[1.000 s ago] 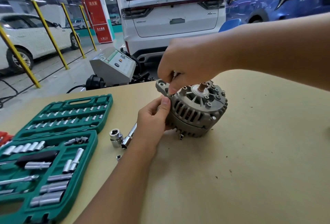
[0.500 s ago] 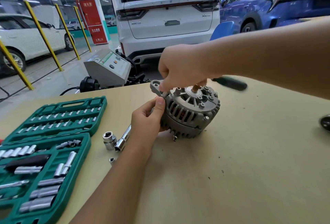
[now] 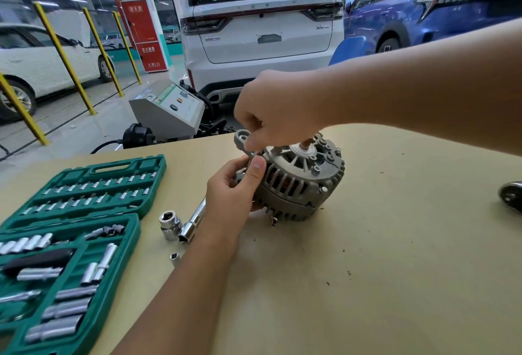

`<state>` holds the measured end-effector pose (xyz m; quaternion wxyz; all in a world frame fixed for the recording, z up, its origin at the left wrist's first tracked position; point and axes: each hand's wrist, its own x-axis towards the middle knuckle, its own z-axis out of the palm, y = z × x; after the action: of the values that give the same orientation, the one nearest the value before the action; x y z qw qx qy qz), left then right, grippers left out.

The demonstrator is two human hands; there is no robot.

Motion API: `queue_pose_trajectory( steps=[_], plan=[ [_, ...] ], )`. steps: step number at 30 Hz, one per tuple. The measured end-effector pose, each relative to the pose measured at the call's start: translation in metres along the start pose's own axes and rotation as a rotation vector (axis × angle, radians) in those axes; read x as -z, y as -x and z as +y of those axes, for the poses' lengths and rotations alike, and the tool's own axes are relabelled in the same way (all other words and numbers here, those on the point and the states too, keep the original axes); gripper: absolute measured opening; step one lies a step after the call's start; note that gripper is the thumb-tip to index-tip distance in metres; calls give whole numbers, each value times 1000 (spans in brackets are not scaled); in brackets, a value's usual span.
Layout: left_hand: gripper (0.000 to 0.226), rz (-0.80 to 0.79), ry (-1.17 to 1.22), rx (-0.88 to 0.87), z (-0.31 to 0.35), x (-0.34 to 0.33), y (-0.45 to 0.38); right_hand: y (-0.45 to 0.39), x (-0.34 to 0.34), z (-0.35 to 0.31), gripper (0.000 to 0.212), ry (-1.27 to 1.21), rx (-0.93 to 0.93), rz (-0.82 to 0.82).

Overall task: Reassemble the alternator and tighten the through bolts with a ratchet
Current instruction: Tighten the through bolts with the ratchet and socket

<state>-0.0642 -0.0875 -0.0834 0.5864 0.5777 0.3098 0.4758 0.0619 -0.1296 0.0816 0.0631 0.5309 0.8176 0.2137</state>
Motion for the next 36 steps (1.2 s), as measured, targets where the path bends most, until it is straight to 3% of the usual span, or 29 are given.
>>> queue_pose_trajectory(
  steps=[4, 8, 9, 11, 13, 15, 16, 19, 21, 24, 26, 29, 32, 36],
  plan=[
    [50, 2, -8, 6, 1, -1, 1, 4, 2, 0, 35, -64, 53, -37],
    [49, 14, -13, 1, 0, 0, 1, -5, -2, -8, 22, -823, -558, -190],
    [46, 17, -13, 2, 0, 1, 1, -5, -1, -11, 22, -863, -581, -223],
    [42, 23, -13, 14, -1, 1, 0, -3, 0, -13, 28, -459, -362, -223],
    [49, 46, 1, 33, 0, -1, 0, 3, 8, -18, 34, -66, -93, -82],
    [61, 78, -2, 47, 1, -2, 0, 10, 12, -18, 31, 174, 112, -47],
    [64, 85, -7, 52, 1, -3, 0, 12, 12, -19, 27, 190, 116, -55],
    [73, 99, -19, 55, 2, -4, 0, 8, 9, -26, 25, -86, -196, -94],
    [67, 140, -29, 53, 1, -3, -1, 2, 3, -29, 31, -186, -312, -160],
    [54, 168, -22, 77, 0, -5, -2, 1, 9, -42, 32, -211, -289, -164],
    [46, 174, -8, 111, 0, -4, -3, 4, 5, -46, 31, -85, -216, -115],
    [41, 165, 20, 127, 2, -1, -5, 7, -1, -35, 6, -167, -172, -3],
    [67, 172, 63, 132, 7, 2, -8, 23, -3, -28, 4, -290, -235, 126],
    [112, 142, 89, 190, 11, 7, -13, 52, -1, -5, 17, -432, -445, 272]
  ],
)
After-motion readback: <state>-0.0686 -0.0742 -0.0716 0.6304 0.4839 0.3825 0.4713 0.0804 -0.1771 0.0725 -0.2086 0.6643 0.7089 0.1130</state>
